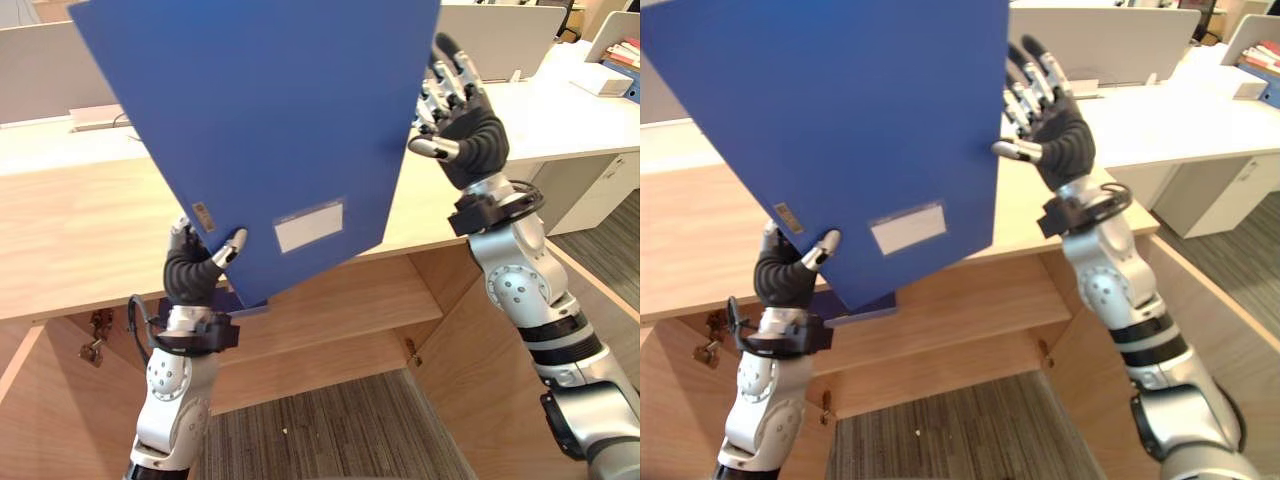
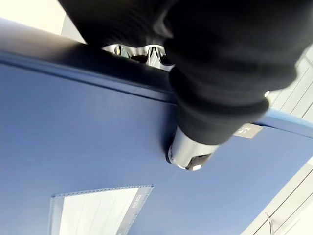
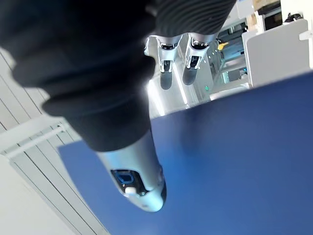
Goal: Walk over to the cabinet, pick up the folder, carry it to the office cabinet, place the folder inside the office cabinet, then close the office cabinet door
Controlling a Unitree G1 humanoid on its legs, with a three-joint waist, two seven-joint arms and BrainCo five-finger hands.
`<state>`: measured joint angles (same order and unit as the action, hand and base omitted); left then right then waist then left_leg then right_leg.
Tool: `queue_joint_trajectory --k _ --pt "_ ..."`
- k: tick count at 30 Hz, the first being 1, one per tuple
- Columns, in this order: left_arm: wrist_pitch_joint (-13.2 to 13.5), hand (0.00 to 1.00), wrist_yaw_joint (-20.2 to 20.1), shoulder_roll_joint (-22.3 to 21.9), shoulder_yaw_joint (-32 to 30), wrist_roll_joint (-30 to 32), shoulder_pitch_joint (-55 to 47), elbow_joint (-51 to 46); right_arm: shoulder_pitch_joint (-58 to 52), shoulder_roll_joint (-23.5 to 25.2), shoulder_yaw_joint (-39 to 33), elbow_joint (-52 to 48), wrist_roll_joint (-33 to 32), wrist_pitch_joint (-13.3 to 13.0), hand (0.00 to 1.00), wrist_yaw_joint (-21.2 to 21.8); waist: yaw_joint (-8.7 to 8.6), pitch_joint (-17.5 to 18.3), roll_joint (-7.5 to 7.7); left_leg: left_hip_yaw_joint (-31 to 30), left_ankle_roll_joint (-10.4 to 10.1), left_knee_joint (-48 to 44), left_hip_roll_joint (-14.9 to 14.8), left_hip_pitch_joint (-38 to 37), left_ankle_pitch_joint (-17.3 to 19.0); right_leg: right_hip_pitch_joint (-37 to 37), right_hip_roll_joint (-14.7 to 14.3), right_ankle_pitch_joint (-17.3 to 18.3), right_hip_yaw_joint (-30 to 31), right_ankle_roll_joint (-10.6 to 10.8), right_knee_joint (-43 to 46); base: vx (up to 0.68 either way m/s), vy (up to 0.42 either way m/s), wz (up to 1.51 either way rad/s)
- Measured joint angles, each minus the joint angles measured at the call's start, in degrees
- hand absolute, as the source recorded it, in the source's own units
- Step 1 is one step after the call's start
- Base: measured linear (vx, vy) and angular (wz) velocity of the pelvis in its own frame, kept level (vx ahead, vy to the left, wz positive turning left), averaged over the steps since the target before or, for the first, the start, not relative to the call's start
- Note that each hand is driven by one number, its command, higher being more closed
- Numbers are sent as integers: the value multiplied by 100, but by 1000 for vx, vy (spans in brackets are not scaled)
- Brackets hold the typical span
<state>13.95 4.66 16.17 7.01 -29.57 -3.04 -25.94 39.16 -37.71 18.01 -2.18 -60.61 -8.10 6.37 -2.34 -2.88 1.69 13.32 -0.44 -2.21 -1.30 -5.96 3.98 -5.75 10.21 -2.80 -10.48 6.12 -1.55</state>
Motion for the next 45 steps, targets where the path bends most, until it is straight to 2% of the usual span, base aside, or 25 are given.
queue_joint_trajectory --k 4,11,12,16,19,21,25,31,32,37,40,42,45 --pt "0 100 -9 4 112 -46 127 0 13 -39 245 161 -143 133 0 85 35 0 0 -11 22 0 12 31 -21 27 12 -42 -17 -3 0 0 0 0" --pt "1 100 -8 23 203 -295 259 -17 211 -38 329 549 -144 150 0 94 45 0 0 -51 34 -1 23 93 -81 59 24 -52 -42 -1 -5 -5 -1 2" --pt "1 100 -2 23 203 -298 263 -17 245 -38 372 593 -144 149 100 96 46 0 0 -56 33 0 22 96 -91 59 24 -51 -44 -1 -5 0 0 0" --pt "2 100 20 24 223 -347 274 -18 407 -82 589 690 -184 146 100 269 45 0 1 -87 20 14 24 110 -140 59 24 -51 -69 -1 -4 -21 -11 3" --pt "38 100 26 80 274 -446 287 -18 685 -666 1299 641 -264 152 100 602 92 0 4 -128 7 15 21 146 -175 65 20 -51 -109 -1 -4 -31 -17 8" --pt "81 100 25 237 329 -486 296 -17 762 -1234 1800 494 -541 225 100 814 155 1 9 -182 -6 34 20 199 -221 91 15 -51 -186 -2 -14 -27 -21 11" --pt "99 100 23 388 454 -637 369 -16 727 -1422 1935 490 -815 283 100 958 222 4 13 -183 -35 101 18 200 -290 102 3 -49 -186 -3 -53 -5 -5 1" --pt "100 100 -5 433 628 -948 411 -8 617 -1609 1905 327 -829 273 100 962 252 148 17 -183 -47 101 6 244 -304 128 -15 -47 -187 -8 -99 0 0 0" --pt "100 0 -21 447 646 -950 411 9 504 -1607 1859 282 -831 267 100 962 265 237 13 -184 -47 98 6 298 -304 179 -15 -47 -187 -8 -96 0 0 0" --pt "182 0 -426 452 732 -1404 410 9 -8 -1497 1697 229 -872 267 100 988 316 352 23 -184 -48 96 4 290 -305 177 -14 -47 -186 -8 -80 0 0 0" --pt "257 0 -783 445 751 -1925 351 72 -265 -1324 1696 229 -872 313 100 1046 317 353 27 -183 -49 91 3 284 -307 181 -12 -41 -182 -14 -54 -10 1 -1" --pt "361 0 -1141 424 845 -2228 91 202 -484 -1170 1722 230 -802 557 100 1130 319 354 34 -178 -48 96 -2 285 -318 206 -12 -30 -177 -24 -16 0 0 0" --pt "341 0 -1502 452 1007 -2274 -498 616 -569 -1200 1936 240 -571 856 100 1168 311 358 42 -157 -46 153 3 293 -355 261 -9 -24 -164 -30 9 -9 0 -2"
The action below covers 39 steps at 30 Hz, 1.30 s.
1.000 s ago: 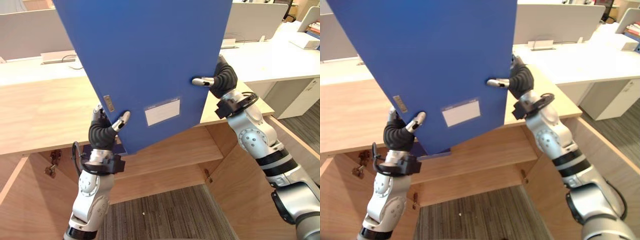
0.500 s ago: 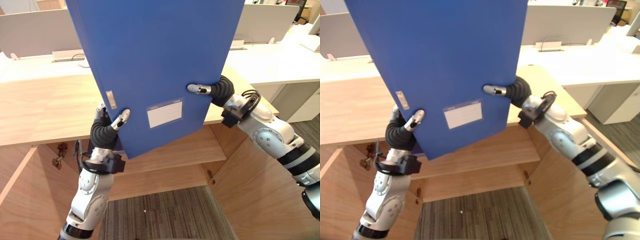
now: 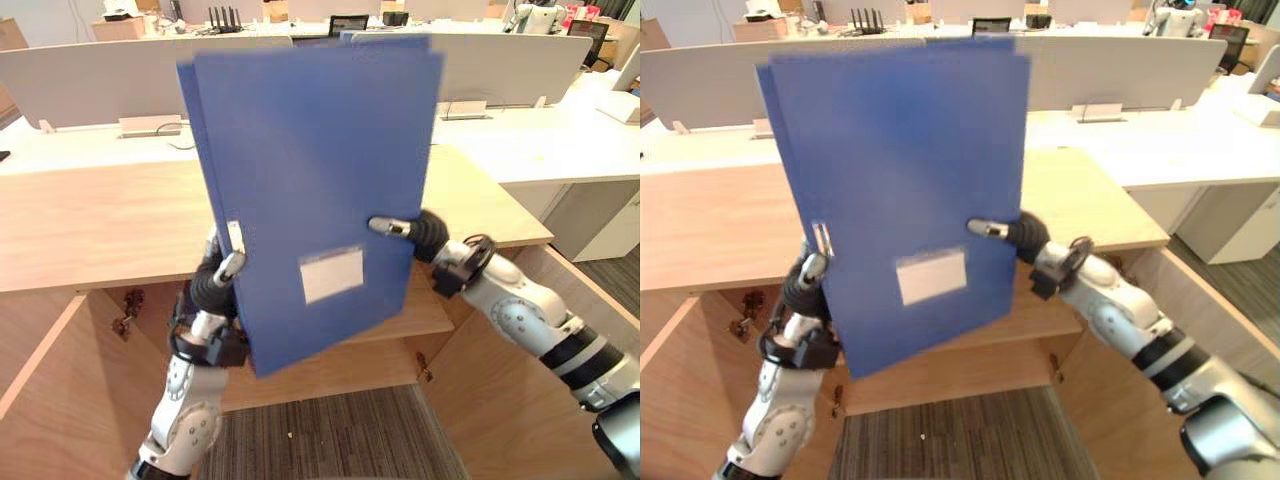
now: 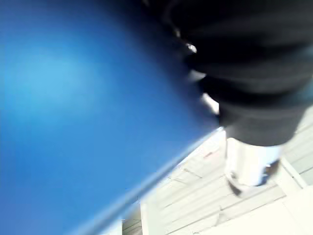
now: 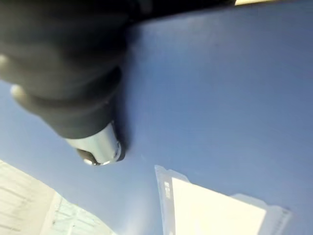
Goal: Walk over to the cabinet, pick up the folder, carry it to the office cabinet, place the folder inside the office cabinet, then close the office cabinet door
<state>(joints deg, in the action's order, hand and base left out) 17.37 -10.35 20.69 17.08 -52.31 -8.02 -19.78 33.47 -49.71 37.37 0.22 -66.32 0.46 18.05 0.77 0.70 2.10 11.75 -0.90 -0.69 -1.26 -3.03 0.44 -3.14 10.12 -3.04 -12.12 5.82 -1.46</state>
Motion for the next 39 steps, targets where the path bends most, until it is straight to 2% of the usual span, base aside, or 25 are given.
queue_joint_trajectory --k 3,4,8,10,12,14,18,19,21,24,27,29,32,36,38,39 --pt "-246 0 -220 77 161 63 -395 680 12 -241 230 -14 363 88 100 68 -7 -2 34 -1 -14 69 1 -5 -47 26 -5 2 -3 1 -1 0 0 0" --pt "-509 0 -367 196 328 348 -680 1229 16 -539 317 -147 926 126 100 201 -2 -6 58 -4 -18 106 1 -6 -69 42 -10 2 -4 2 -3 0 0 0" --pt "-851 0 -722 232 544 1145 -930 2325 -3 -848 328 -501 1853 134 100 447 2 -22 125 4 -11 226 -5 -6 -128 100 -27 3 3 2 -13 0 0 0" --pt "-997 0 -821 136 465 1365 -900 3123 -38 -846 322 -502 2281 132 100 450 10 -19 178 6 -13 283 -14 -6 -166 129 -42 2 6 2 -15 0 0 0" --pt "-1291 0 -719 -223 -48 1678 -870 4538 -150 -827 235 -828 2467 36 100 696 5 2 218 36 -22 374 -18 -15 -211 179 -56 2 35 1 -21 -7 -1 -6" --pt "-1429 0 -642 -390 -365 1870 -871 5295 -221 -768 210 -1138 2636 -68 100 840 1 -1 271 51 -22 383 -21 -16 -210 186 -61 1 50 0 -30 0 2 -3" --pt "-1488 0 -478 -862 -1193 2159 -723 6482 -321 -559 202 -1417 3639 -192 100 1031 49 1 365 53 -19 444 -7 -80 -222 174 -53 1 61 0 -27 0 0 0" --pt "-1488 0 -460 -880 -1294 2214 -671 6623 -342 -525 202 -1418 3810 -207 100 1043 61 -4 374 54 -19 456 -6 -102 -224 169 -54 2 67 -1 -27 -40 14 -2" --pt "-1496 0 -365 -928 -1607 2444 -516 7059 -394 -433 204 -1479 4547 -268 100 1057 65 3 416 77 -20 486 -3 -113 -230 176 -53 4 104 -5 -25 -39 11 -5" --pt "-1496 0 -255 -940 -1907 2566 -425 7319 -589 -296 246 -1493 5023 -321 100 1065 51 7 465 81 -24 529 -5 -115 -262 179 -62 4 116 -5 -21 -8 3 -2" --pt "-1501 0 -191 -978 -2204 2689 -381 7543 -842 7 480 -1358 5484 -367 100 1177 57 19 484 77 -23 530 -4 -116 -263 177 -63 4 115 -5 -23 0 0 0" --pt "-1518 0 -146 -1003 -2387 2819 -341 7671 -994 505 662 -844 5914 -422 100 1255 69 18 482 68 -22 527 0 -127 -265 166 -65 4 109 -5 -22 -17 3 2" --pt "-1532 0 -118 -990 -2417 3052 -211 7867 -1122 1392 702 563 6820 -434 100 1241 149 -39 459 15 -21 522 6 -192 -274 101 -60 9 32 -12 -38 -42 2 7" --pt "-1558 0 36 -959 -2434 3256 -163 8000 -1022 2345 668 2532 8246 -499 100 761 197 -192 395 -135 -19 523 26 -206 -297 13 -53 12 -60 -16 -83 -40 1 12" --pt "-1566 0 104 -964 -2430 3258 -181 8004 -972 2650 559 3379 8619 -459 100 577 210 -269 374 -196 -5 523 43 -198 -308 -13 -42 11 -122 -14 -101 -14 2 15" --pt "-1563 0 139 -965 -2431 3258 -174 7996 -973 2797 279 3935 8541 -382 100 542 232 -354 319 -261 7 523 62 -186 -320 -39 -27 11 -185 -13 -114 -9 6 21"
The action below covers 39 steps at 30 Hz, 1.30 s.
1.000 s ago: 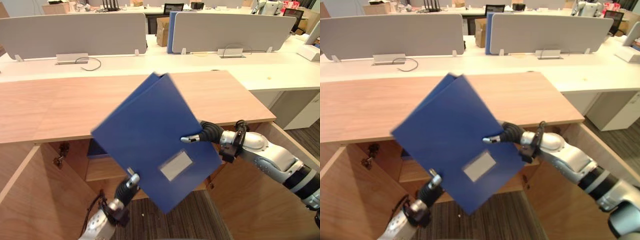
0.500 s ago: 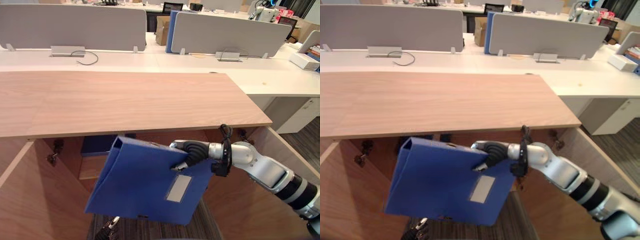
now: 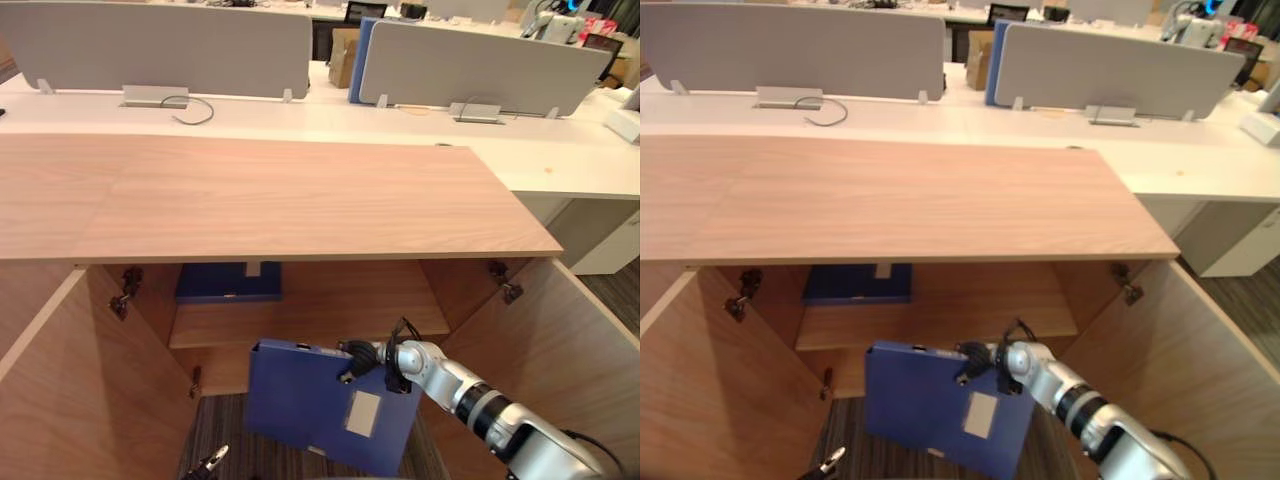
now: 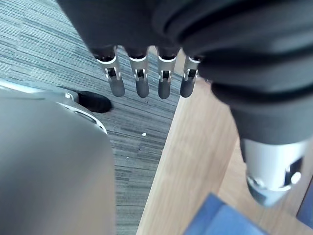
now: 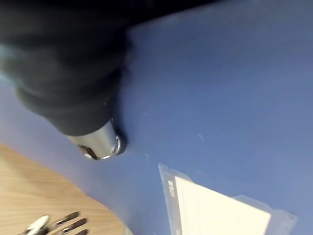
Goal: Walk over to the cabinet, pick up the folder, carry it to the office cabinet, place the folder inside the office cabinet, then close the office cabinet door
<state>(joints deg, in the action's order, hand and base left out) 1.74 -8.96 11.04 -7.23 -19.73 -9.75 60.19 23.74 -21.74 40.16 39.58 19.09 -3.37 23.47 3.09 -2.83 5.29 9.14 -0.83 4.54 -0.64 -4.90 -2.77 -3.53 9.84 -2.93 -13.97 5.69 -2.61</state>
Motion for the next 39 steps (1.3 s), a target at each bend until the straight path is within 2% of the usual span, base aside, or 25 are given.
queue_joint_trajectory --k 1,3,4,6,7,8,10,12,13,14,16,18,21,25,26,28,29,31,34,37,39 --pt "0 0 9 -15 -1 1 -1 0 -1 60 -197 254 -84 52 100 -27 17 -29 -13 -25 4 0 12 0 -3 -15 10 0 -21 0 -6 -3 15 19" --pt "0 0 16 -74 -5 126 -43 2 6 242 -1396 1121 -827 263 100 -253 74 -134 -148 -140 21 2 55 1 -14 -92 45 -1 -138 1 -48 11 21 24" --pt "-1 0 16 -76 -10 156 -57 2 6 301 -1767 1317 -1135 302 100 -315 69 -152 -169 -198 27 3 64 1 -18 -139 50 -1 -190 2 -75 24 10 37" --pt "2 0 19 -144 -122 209 -91 1 39 524 -3055 1997 -2640 398 100 -804 95 -193 -211 -332 26 3 63 1 -22 -243 34 1 -341 3 -144 27 -4 31" --pt "2 0 19 -156 -153 211 -90 0 69 570 -3320 2133 -2967 399 100 -927 102 -204 -225 -348 24 3 61 0 -24 -266 29 0 -366 3 -160 22 -8 21" --pt "2 0 20 -182 -200 222 -89 1 171 641 -3788 2412 -3639 403 100 -1155 100 -233 -263 -393 23 2 62 -4 -28 -318 26 0 -427 3 -194 13 -6 17" --pt "3 0 23 -205 -200 225 -86 1 242 671 -4357 2649 -4452 405 100 -1428 103 -262 -308 -483 20 2 67 -4 -37 -372 24 1 -518 2 -211 2 -3 23" --pt "3 0 59 -220 -204 245 -102 3 283 684 -4669 2667 -5538 403 100 -1700 111 -329 -350 -538 11 9 67 9 -57 -390 22 2 -587 0 -211 -19 9 17" --pt "3 0 60 -224 -204 245 -105 3 302 701 -4774 2667 -5757 403 100 -1741 112 -353 -360 -548 9 14 70 10 -65 -393 25 3 -595 -1 -211 -35 17 10" --pt "2 0 63 -230 -205 246 -114 2 329 745 -4981 2668 -6352 393 100 -1833 112 -382 -374 -575 5 27 76 22 -81 -392 29 4 -620 -2 -212 -31 13 9" --pt "3 0 92 -242 -219 243 -132 2 365 856 -5289 2670 -7349 292 100 -1956 116 -399 -389 -610 2 28 81 54 -93 -383 33 6 -651 -6 -214 -28 12 11" --pt "2 0 166 -295 -308 223 -155 1 455 1099 -5881 2644 -8722 -77 100 -2002 113 -424 -421 -650 0 29 85 84 -105 -377 38 8 -697 -6 -217 -28 16 10" --pt "2 0 348 -387 -433 223 -175 -5 572 1308 -6433 2592 -9971 -568 100 -2083 123 -462 -476 -661 0 30 87 88 -105 -385 42 9 -722 -2 -221 -8 10 3" --pt "16 0 486 -432 -518 232 -188 -46 636 1360 -6759 2514 -10119 -777 100 -2320 168 -570 -499 -640 -10 7 76 120 -92 -367 49 33 -733 30 -207 -3 0 -1" --pt "38 0 513 -466 -587 237 -160 -171 703 1424 -6767 2337 -10121 -834 100 -2399 186 -689 -500 -612 -10 -312 19 387 34 -208 83 94 -731 38 -30 -46 4 0" --pt "63 0 561 -548 -591 230 30 -358 990 1443 -6762 2074 -10120 -865 100 -2456 225 -999 -635 -602 -17 -1647 -123 1247 570 478 186 487 -705 -21 1002 -89 16 -2" --pt "87 0 620 -598 -546 214 104 -487 1248 1447 -6758 1963 -10122 -886 100 -2528 272 -1172 -759 -598 -27 -2544 -234 1758 957 975 275 877 -666 -46 1892 -136 12 -6" --pt "161 0 713 -621 -434 186 137 -703 1549 1454 -6751 1687 -10121 -908 100 -2668 302 -1274 -862 -679 -28 -3931 -313 2563 1614 1740 531 1671 -604 -34 3442 -144 -37 15" --pt "190 0 734 -610 -423 158 134 -879 1893 1412 -6651 1445 -10106 -918 100 -2801 301 -1447 -898 -854 -34 -5252 -364 3211 2255 2285 778 2438 -581 -26 4820 -115 -68 23" --pt "189 0 736 -595 -290 145 104 -1060 2471 1126 -6493 1396 -9930 -901 100 -3098 300 -1575 -943 -1008 -57 -6251 -348 3919 2605 2885 1034 2950 -572 -76 5921 -143 -80 24" --pt "191 0 736 -585 -184 145 110 -1198 2770 868 -6352 1345 -9853 -855 100 -3225 312 -1709 -1013 -1043 -55 -6662 -354 4216 2726 3139 1145 3152 -563 -107 6381 -97 -24 18"
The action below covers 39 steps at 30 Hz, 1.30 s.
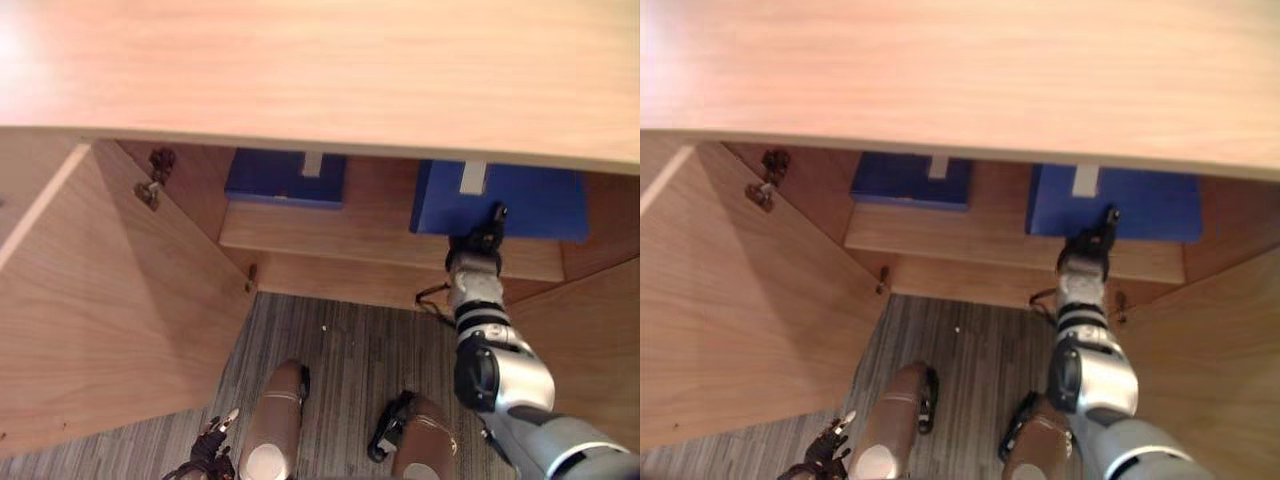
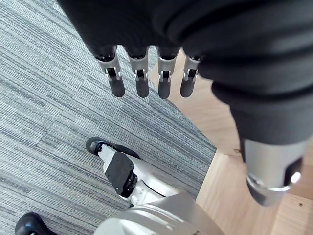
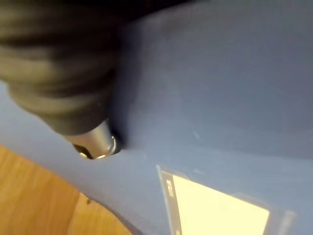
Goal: Walk over to the cabinet, pick up the folder, carry it to the office cabinet, place the folder inside the office cabinet, then close the office cabinet door
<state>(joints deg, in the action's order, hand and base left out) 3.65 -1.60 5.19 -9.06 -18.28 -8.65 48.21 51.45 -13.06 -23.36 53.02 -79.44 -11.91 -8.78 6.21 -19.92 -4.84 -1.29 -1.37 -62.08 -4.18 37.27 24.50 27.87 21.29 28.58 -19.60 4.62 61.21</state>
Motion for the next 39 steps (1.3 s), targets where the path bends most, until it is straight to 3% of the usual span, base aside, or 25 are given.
queue_joint_trajectory --k 6,13,20,25,26,33,39 --pt "-14 0 -11 134 609 -20 -9 -381 524 -507 100 -172 193 132 100 -250 104 -212 -132 -128 -59 -822 6 715 232 679 180 431 109 -109 971 -86 16 8" --pt "-48 0 0 245 961 -55 -80 -774 926 -876 100 -160 41 175 100 -699 194 -337 -252 -156 -78 -1109 6 1226 225 1260 262 549 209 -237 1428 -13 3 1" --pt "-94 0 61 350 1289 -261 -178 -1130 1452 -1581 94 -159 -354 -52 100 -1128 294 -467 -392 -167 -128 -1230 135 1700 152 1771 446 610 251 -272 1725 23 -14 8" --pt "-98 0 133 377 1377 -261 -275 -1348 1573 -1609 94 -148 -559 -171 100 -1332 322 -484 -431 -191 -150 -1257 182 1852 134 1918 499 660 242 -281 1811 36 -39 7" --pt "-102 0 136 377 1393 -268 -288 -1399 1612 -1616 95 -145 -558 -172 0 -1387 327 -521 -461 -206 -150 -1283 186 1866 135 1920 506 672 234 -280 1840 31 -42 6" --pt "-142 0 134 409 1504 -512 -366 -1572 1778 -2262 688 -131 -460 -30 0 -1452 378 -584 -544 -264 -152 -1575 284 2255 135 2224 655 785 232 -286 2169 4 -31 10" --pt "-184 0 134 409 1494 -512 -378 -1559 1784 -2408 1024 -106 92 264 0 -1372 359 -588 -541 -255 -154 -1614 281 2257 133 2225 655 786 260 -281 2183 0 0 0"
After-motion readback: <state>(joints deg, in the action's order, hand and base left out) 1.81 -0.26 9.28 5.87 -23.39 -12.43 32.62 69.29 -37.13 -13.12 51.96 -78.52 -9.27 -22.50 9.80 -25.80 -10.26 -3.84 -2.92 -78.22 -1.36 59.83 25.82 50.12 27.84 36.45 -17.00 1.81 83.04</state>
